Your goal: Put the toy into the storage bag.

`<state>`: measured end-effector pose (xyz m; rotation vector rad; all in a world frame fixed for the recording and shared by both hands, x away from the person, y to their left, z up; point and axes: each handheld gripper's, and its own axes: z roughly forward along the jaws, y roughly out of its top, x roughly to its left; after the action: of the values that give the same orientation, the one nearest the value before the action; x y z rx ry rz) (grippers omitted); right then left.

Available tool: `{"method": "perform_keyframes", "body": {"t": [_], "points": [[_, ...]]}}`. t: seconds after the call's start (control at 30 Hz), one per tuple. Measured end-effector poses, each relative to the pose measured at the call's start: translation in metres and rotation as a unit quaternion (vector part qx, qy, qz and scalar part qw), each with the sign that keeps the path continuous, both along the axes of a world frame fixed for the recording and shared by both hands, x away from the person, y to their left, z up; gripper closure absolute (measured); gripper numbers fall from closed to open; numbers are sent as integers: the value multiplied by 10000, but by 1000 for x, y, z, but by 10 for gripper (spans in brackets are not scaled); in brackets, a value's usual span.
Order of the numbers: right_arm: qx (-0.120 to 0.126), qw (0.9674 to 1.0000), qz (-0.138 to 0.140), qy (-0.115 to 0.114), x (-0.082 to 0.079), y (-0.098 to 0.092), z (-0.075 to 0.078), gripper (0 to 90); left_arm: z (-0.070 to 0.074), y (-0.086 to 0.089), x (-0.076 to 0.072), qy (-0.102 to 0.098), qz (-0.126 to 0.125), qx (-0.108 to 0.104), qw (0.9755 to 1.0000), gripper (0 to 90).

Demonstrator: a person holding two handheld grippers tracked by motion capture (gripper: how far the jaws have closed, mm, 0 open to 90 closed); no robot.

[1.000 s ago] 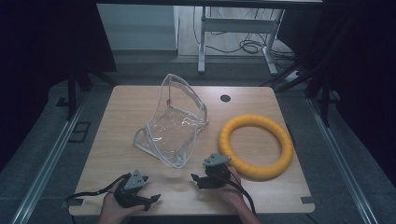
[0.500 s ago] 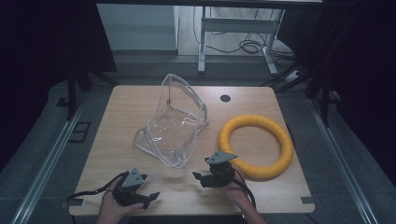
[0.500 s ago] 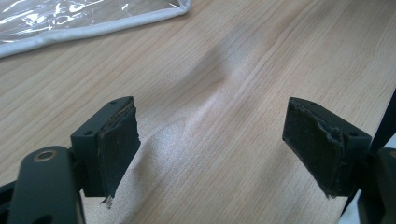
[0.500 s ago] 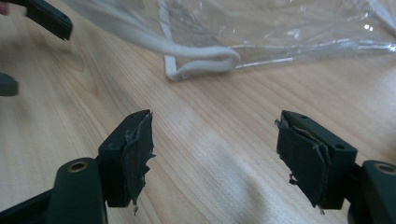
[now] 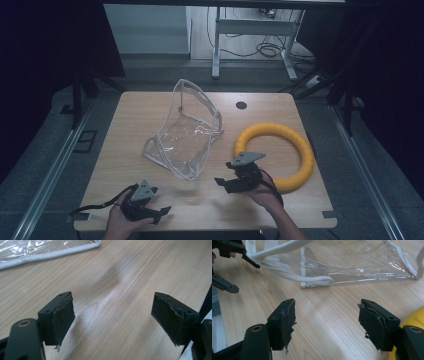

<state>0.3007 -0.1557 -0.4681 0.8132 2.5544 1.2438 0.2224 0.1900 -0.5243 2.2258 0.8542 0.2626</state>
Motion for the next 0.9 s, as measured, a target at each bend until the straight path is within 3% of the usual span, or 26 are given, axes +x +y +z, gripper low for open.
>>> {"method": "perform_keyframes", "body": {"t": [0.43,0.9], "points": [[-643,9978,-8,156,15,-19,18,316,-1,-1,0,43,-19,-21,10000,184],[-994,9945,-184,279,27,-42,22,313,-1,-1,0,46,-7,-30,10000,183]]}}
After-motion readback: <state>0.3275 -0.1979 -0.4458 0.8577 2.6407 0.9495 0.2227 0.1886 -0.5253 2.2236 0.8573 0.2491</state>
